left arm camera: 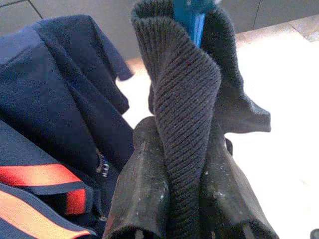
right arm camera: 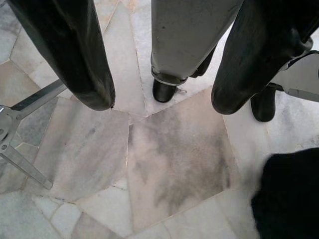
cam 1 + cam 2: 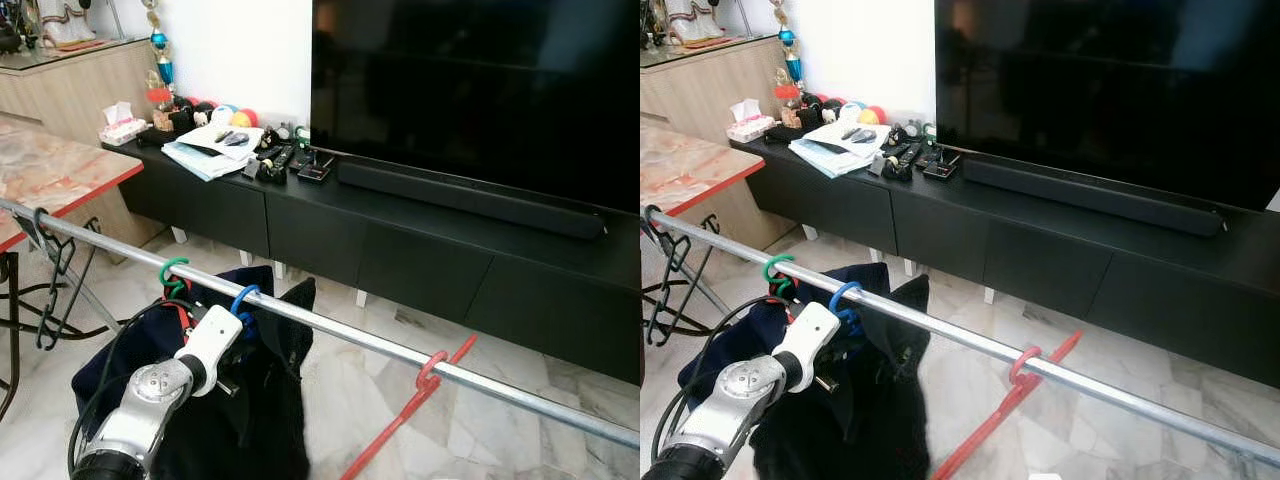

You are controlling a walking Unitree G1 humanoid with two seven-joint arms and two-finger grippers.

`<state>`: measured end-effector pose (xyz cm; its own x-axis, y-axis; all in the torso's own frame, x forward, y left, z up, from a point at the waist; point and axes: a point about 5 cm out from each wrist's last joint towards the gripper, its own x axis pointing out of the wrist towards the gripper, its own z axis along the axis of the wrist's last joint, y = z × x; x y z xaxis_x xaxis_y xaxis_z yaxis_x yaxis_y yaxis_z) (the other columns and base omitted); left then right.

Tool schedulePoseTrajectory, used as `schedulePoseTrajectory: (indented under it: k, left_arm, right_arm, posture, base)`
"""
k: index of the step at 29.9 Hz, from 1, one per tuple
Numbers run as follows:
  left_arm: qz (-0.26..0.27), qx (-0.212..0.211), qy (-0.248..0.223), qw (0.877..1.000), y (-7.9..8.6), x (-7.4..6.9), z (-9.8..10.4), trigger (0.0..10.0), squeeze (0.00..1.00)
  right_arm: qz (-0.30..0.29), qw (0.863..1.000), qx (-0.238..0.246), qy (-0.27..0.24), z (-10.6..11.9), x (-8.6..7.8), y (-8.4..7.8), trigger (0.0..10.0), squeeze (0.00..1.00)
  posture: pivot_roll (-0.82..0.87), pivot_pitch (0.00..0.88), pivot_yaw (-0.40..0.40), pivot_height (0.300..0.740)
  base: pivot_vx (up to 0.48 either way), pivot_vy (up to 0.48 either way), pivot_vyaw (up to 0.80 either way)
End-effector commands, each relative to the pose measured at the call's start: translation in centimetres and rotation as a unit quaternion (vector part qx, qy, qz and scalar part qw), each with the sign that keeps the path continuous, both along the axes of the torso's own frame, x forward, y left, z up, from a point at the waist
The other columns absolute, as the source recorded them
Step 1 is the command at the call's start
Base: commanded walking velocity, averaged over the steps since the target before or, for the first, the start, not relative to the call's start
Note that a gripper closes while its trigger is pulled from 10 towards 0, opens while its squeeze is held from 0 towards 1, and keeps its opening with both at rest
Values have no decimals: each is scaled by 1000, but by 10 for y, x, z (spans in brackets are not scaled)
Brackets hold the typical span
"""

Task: Hang hanger

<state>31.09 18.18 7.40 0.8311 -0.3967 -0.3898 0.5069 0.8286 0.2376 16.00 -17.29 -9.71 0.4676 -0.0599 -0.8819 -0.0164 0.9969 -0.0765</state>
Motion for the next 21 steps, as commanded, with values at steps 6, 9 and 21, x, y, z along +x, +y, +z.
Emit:
schedulePoseTrajectory:
  k: [6, 9, 21]
  left_arm:
    - [7, 6, 32, 999, -3, -3, -11, 10000, 0]
    - [11, 7, 36, 999, -4, -2, -11, 10000, 0]
    - [34, -20, 61, 997, -3, 4, -10, 10000, 1000]
  right_arm:
    - [-3, 1000, -4, 5, -1, -4, -7, 10000, 0]
    - [-3, 1000, -5, 6, -1, -5, -9, 10000, 0]
    - [0, 1000, 5, -2, 2, 7, 11, 10000, 0]
  posture:
    - [74, 0, 1, 740]
    - [77, 0, 1, 740]
    - [70, 0, 8, 740]
  base:
    - [0, 0, 0]
    - [0, 0, 0]
    - [0, 0, 0]
